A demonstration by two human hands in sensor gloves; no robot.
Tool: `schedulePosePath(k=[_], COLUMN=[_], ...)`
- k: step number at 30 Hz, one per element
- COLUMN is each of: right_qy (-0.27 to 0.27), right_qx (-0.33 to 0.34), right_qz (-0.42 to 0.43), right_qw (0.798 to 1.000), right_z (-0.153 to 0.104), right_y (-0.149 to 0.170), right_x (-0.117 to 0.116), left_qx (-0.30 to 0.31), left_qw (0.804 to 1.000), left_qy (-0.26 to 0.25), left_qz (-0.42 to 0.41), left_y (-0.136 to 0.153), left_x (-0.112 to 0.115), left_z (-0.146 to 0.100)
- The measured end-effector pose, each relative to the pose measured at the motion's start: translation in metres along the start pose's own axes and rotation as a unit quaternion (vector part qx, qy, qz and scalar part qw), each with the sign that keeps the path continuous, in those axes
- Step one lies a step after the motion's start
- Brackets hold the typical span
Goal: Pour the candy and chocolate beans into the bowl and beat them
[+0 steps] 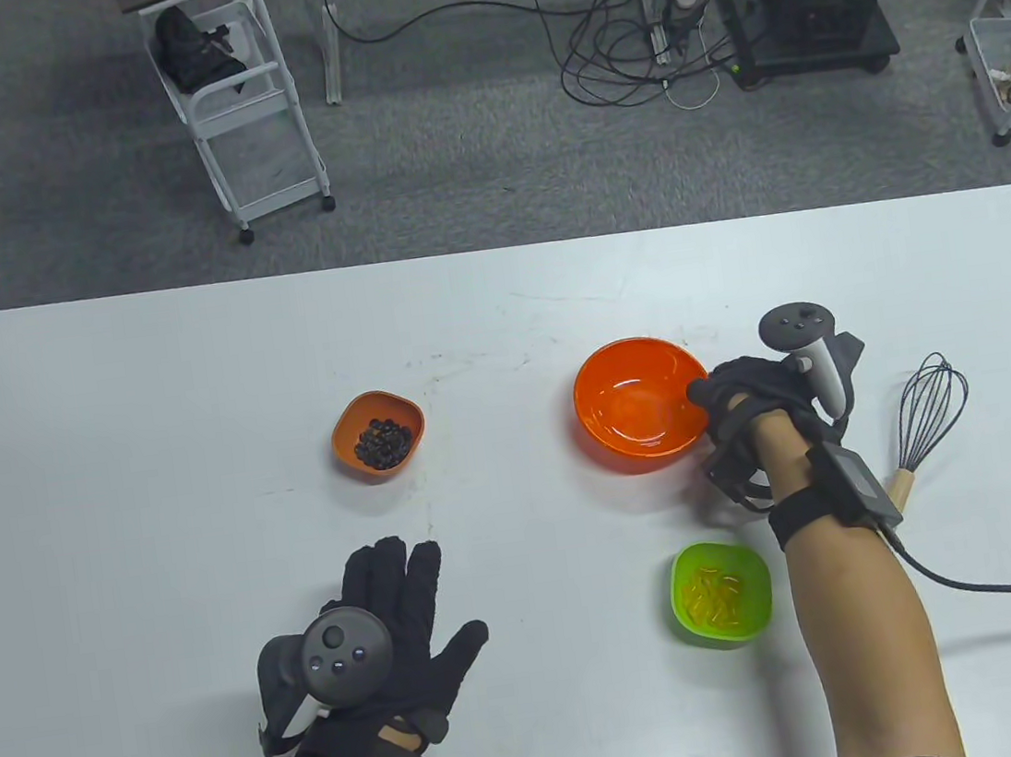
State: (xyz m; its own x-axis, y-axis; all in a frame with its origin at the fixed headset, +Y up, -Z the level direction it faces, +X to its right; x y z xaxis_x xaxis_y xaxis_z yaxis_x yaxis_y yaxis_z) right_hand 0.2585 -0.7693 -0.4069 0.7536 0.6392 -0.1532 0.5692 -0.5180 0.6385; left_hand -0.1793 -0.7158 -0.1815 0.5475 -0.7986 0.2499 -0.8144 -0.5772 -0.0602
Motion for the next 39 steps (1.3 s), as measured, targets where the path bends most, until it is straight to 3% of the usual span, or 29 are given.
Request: schedulePosePath(k=[6,10,16,22,24,31,39], right_qy=[0.021,0.027,-0.011,-0.071,-0.077,-0.071,-0.055], right_qx=[0.008,0.029,0.111,0.198,0.202,0.162,0.125], right_qz=[0.007,0.005,-0.020,-0.105,-0.114,-0.123,-0.114], right_qw=[1.000,0.999,0.994,0.972,0.970,0.976,0.984], right_z=[0.002,-0.010,-0.058,-0.127,-0.138,-0.123,-0.097], right_y=[0.000,-0.005,-0.035,-0.058,-0.057,-0.039,-0.025], right_x=[-0.003,0.003,0.005,-0.034,-0.046,-0.077,-0.079], left_qx=[-0.019,-0.025,-0.020,-0.014,-0.015,-0.023,-0.015], left_qw=[1.000,1.000,1.000,1.000,1.000,0.999,0.999], left_qy=[-0.005,-0.003,-0.003,-0.009,-0.013,-0.016,-0.018], left_qz=[0.000,-0.007,-0.008,-0.016,-0.022,-0.039,-0.039], left_y=[0.004,0.006,0.006,0.006,0.008,0.013,0.011], left_x=[-0.003,-0.006,-0.006,-0.008,-0.009,-0.012,-0.012], left_z=[0.001,0.001,0.001,-0.001,-0.001,0.000,-0.002])
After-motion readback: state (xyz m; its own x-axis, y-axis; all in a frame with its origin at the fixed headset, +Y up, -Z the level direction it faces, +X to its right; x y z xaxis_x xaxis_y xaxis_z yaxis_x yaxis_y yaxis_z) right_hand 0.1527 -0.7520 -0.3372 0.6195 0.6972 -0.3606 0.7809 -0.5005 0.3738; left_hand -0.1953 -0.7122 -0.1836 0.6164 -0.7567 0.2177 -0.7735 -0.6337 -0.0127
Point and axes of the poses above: the tracker on the back of each hand, its own y axis roughly to the little-finger side, its own z axis roughly from the wrist to the fingertips, x = y × z, the point moved 2 cm from there along z, roughly from the wrist to the fingertips, and after that the axes turned 6 degrees about -x, right-handed, at the moved point
